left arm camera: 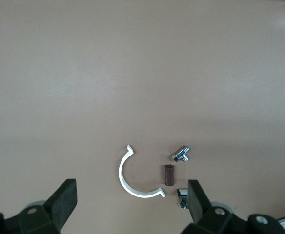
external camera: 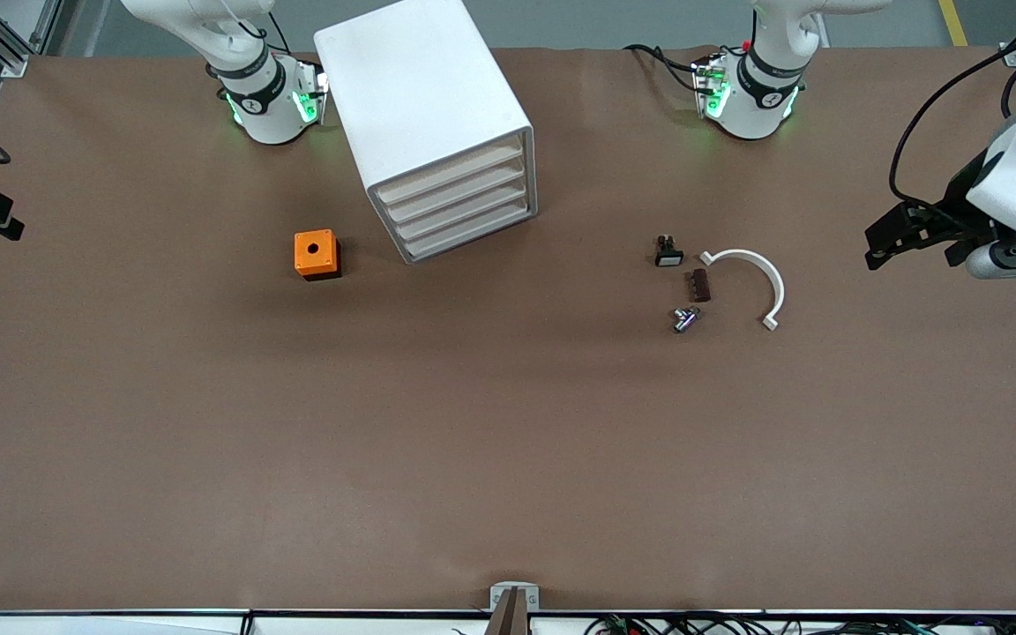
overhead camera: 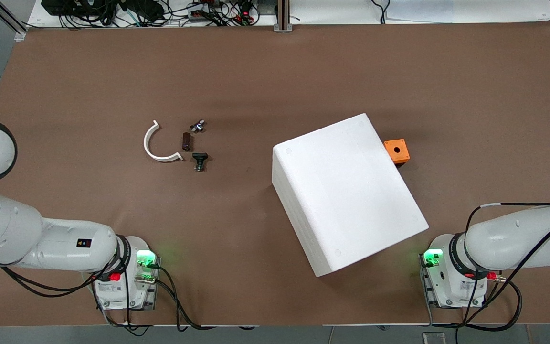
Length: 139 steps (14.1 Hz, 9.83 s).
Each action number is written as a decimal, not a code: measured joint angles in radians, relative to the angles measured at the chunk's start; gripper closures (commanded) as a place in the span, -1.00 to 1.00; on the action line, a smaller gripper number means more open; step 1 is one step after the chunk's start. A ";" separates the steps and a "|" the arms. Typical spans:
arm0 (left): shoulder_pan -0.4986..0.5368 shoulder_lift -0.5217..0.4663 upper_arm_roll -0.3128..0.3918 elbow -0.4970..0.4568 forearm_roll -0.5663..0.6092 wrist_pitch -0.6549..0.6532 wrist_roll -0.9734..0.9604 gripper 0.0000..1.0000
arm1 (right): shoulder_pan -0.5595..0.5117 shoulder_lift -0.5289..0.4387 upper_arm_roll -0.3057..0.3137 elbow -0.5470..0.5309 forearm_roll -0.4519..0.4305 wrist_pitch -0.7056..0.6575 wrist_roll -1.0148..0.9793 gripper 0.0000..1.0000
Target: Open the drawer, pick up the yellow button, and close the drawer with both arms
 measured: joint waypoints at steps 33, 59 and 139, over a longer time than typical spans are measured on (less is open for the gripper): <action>-0.019 0.198 -0.268 -0.354 -0.756 0.043 0.670 -1.00 | 0.000 0.000 0.004 0.006 -0.002 0.001 0.000 -1.00; -0.243 0.581 -0.375 -0.336 -1.345 0.148 0.998 -0.22 | 0.191 0.099 0.017 0.002 0.001 0.038 0.542 -1.00; -0.316 0.580 -0.257 0.122 -0.101 0.238 -0.781 -1.00 | 0.682 0.317 0.001 0.041 0.181 0.035 1.740 0.87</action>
